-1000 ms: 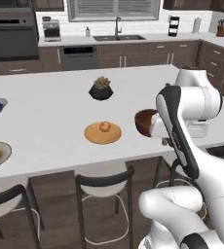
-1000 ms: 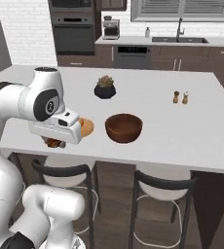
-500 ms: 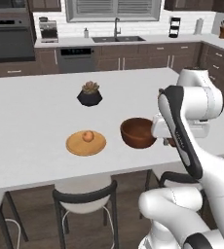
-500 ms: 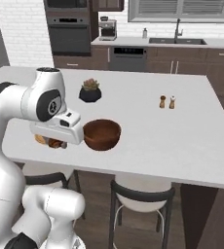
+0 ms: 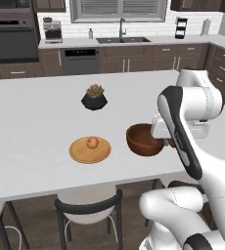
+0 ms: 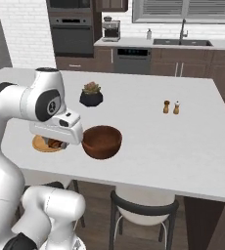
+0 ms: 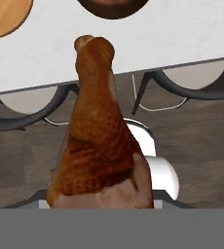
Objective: Pick the chicken drumstick and onion from their plates and place them in the bowl. Then put the bowl in the fridge.
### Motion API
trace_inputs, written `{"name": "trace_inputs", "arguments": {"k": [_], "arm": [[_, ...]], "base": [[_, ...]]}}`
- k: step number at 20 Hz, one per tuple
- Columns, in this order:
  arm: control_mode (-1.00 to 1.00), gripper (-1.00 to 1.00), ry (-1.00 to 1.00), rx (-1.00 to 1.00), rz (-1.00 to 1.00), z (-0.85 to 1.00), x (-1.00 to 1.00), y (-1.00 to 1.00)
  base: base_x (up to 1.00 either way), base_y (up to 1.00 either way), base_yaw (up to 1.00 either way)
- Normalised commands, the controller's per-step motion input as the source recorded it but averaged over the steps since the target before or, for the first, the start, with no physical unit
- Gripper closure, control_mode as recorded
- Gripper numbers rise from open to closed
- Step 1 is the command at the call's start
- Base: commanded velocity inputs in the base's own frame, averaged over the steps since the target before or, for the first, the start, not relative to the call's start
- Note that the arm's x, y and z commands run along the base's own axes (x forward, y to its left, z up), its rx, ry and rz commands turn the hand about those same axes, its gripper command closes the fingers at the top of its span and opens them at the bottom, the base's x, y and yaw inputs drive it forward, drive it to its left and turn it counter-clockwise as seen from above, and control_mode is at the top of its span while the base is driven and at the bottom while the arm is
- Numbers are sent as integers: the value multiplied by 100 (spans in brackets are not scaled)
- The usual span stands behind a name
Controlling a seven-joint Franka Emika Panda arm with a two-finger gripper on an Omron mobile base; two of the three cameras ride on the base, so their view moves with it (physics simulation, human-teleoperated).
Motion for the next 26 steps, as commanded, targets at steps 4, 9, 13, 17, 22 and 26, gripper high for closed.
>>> {"name": "trace_inputs", "arguments": {"k": [4,9,13,17,22,26], "arm": [[100,100,0,0,0,0,0,0],[-100,100,2,0,0,-4,70,-33],[-100,100,7,0,-2,-24,100,-42],[-100,100,6,0,-2,-32,100,-35],[-100,100,4,0,0,-38,80,-16],[-100,100,1,-3,0,-57,58,1]], "base": [[58,0,0],[14,-1,0],[0,0,0],[0,0,0],[0,0,0],[0,0,0]]}}
